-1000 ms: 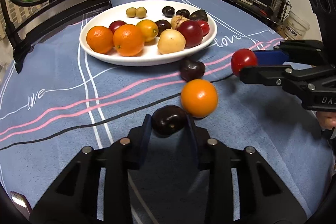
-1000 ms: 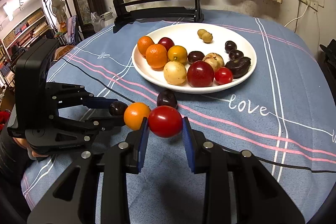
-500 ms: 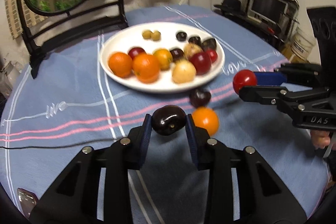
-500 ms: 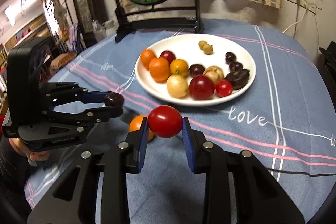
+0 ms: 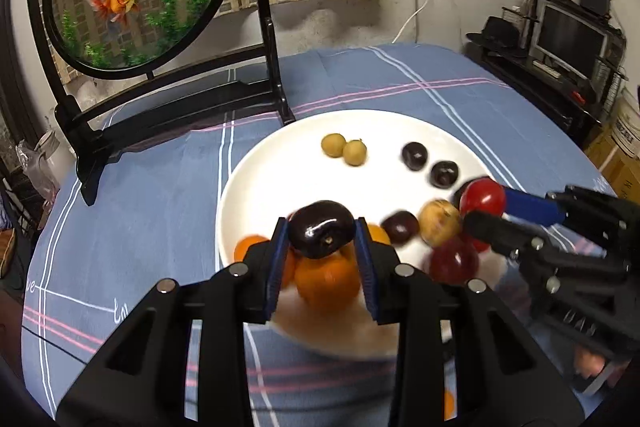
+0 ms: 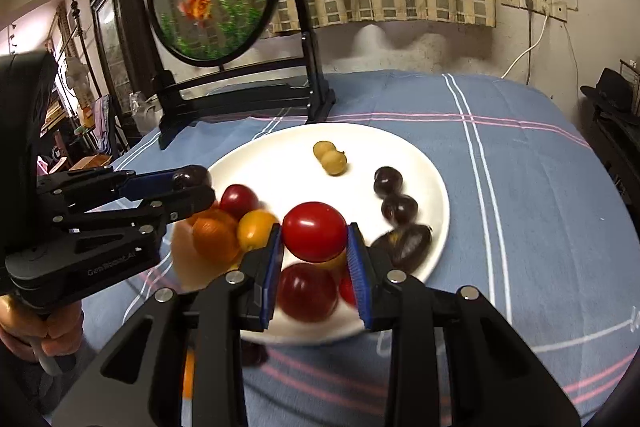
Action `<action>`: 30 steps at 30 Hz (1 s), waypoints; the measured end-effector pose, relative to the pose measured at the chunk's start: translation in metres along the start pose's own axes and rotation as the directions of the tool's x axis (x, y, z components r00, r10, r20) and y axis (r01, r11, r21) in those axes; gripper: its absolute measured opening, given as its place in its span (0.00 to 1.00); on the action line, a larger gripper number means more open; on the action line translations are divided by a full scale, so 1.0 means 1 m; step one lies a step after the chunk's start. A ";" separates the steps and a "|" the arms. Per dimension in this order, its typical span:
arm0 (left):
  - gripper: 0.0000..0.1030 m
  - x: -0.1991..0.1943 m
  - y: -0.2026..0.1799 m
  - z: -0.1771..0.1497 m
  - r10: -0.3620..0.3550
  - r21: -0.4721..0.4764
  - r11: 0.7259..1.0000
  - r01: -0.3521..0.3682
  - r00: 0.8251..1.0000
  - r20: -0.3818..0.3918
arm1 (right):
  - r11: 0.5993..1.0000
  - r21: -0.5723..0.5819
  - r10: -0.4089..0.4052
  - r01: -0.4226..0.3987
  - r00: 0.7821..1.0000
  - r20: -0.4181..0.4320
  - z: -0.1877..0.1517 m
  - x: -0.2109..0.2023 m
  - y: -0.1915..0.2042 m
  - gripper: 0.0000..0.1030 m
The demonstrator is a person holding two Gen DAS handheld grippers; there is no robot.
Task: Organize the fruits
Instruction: 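Carry the dark cherry and red tomato onto the plate and release both, then grasp the last orange with the left tool while the right tool grasps the dark plum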
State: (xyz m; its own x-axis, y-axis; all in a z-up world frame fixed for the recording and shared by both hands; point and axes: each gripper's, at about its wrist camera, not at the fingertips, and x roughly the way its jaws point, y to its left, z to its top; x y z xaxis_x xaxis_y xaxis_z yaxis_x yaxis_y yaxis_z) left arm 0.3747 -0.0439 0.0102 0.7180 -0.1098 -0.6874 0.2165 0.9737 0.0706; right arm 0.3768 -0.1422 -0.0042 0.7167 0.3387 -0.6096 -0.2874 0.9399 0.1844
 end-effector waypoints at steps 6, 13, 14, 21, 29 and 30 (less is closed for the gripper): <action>0.79 -0.023 0.021 -0.003 0.022 -0.098 0.995 -0.019 0.999 0.036 | 1.000 0.012 0.028 -0.028 1.000 -0.008 -0.002 -0.013 0.003 0.39; 0.89 -0.067 0.048 -0.060 0.067 -0.214 0.975 -0.057 0.997 0.042 | 0.992 0.018 0.128 -0.127 0.986 -0.104 -0.032 -0.039 0.035 0.39; 0.89 -0.069 0.051 -0.070 0.072 -0.231 0.971 -0.061 0.997 0.037 | 0.992 0.017 0.128 -0.127 0.984 -0.120 -0.037 -0.039 0.038 0.39; 0.89 -0.079 0.073 -0.104 0.066 -0.320 0.945 -0.063 0.998 -0.002 | 0.995 0.013 0.104 -0.103 0.974 -0.202 -0.053 -0.017 0.044 0.39; 0.89 -0.090 0.077 -0.100 0.071 -0.336 0.940 -0.054 0.997 0.039 | 0.987 0.107 0.149 -0.124 0.950 -0.275 -0.056 0.008 0.032 0.38; 0.89 -0.091 0.076 -0.100 0.064 -0.333 0.942 -0.046 0.997 0.042 | 0.985 0.117 0.152 -0.123 0.947 -0.284 -0.056 0.011 0.031 0.37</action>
State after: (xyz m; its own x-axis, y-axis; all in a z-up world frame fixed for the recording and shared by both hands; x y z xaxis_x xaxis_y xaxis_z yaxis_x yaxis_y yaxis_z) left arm 0.2598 0.0597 0.0054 0.7574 -0.0555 -0.6506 -0.0497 0.9886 -0.1422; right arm 0.3400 -0.1118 -0.0488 0.4548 0.4513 -0.7678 -0.2967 0.8896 0.3472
